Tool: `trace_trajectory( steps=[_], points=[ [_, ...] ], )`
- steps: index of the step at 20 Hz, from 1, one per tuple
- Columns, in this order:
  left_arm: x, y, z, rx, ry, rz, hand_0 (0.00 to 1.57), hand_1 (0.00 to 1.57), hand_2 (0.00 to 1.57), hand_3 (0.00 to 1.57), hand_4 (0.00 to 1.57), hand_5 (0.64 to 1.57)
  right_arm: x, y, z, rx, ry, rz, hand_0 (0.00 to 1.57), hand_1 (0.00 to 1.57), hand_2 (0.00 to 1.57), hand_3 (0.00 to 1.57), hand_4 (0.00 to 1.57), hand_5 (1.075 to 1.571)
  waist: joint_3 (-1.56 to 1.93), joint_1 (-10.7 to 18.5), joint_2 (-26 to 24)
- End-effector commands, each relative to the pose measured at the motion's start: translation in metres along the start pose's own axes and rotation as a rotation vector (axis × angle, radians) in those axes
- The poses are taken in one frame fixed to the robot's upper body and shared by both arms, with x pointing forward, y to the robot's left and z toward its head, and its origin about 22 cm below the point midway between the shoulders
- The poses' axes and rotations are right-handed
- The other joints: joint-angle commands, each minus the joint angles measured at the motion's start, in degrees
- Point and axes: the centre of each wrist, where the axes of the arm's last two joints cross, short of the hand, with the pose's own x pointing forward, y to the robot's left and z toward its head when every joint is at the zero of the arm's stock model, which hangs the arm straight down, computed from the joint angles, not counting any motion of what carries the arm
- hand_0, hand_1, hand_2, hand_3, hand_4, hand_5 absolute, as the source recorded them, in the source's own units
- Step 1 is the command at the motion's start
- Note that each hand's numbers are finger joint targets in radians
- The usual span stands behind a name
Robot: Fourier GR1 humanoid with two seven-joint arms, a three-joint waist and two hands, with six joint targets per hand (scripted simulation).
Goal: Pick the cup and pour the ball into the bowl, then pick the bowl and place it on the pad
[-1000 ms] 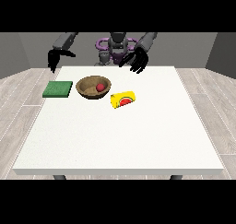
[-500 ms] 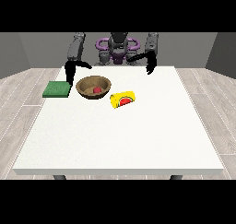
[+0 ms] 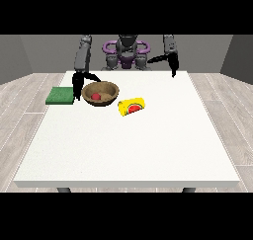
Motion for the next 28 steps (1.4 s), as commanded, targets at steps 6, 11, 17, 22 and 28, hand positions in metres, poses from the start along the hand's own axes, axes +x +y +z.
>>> trace_trajectory(
  steps=[6, 11, 17, 22, 28],
  points=[
    [0.017, 0.011, -0.002, 0.013, -0.059, 0.000, 0.00, 0.00, 0.00, 0.00, 0.00, 1.566, -0.015, 0.006, -0.011, 0.010, 0.000, -0.004, 0.00, 0.00, 0.00, 0.00, 0.10, 1.563, 0.02, 0.3, 2.8],
    [0.013, 0.031, 0.005, 0.008, 0.003, 0.002, 0.00, 0.00, 0.00, 0.00, 0.00, 1.565, -0.031, 0.008, -0.001, -0.014, 0.093, -0.058, 0.00, 0.00, 0.00, 0.00, 0.39, 1.570, 0.01, -0.7, 0.5],
    [0.049, 0.006, -0.013, -0.049, -0.164, 0.010, 0.00, 0.00, 0.00, 0.00, 0.52, 1.557, -0.045, -0.047, 0.029, -0.239, 0.200, 0.389, 1.57, 1.57, 1.57, 1.51, 0.89, 1.526, -0.23, 5.8, 7.0],
    [0.031, 0.004, -0.003, -0.090, -0.116, 0.044, 0.00, 0.00, 0.00, 0.00, 0.76, 1.507, -0.031, -0.055, 0.023, -0.338, 0.197, 0.545, 1.57, 1.57, 1.57, 1.40, 0.92, 1.565, -0.35, 8.2, 4.6],
    [-0.022, 0.035, 0.023, 0.008, 0.081, 0.057, 0.00, 0.00, 0.00, 0.00, 0.97, 1.423, -0.007, -0.034, -0.003, -0.304, 0.369, 0.573, 1.57, 1.57, 1.57, 0.94, 0.84, 1.563, -0.23, 1.2, -6.3]
  ],
)
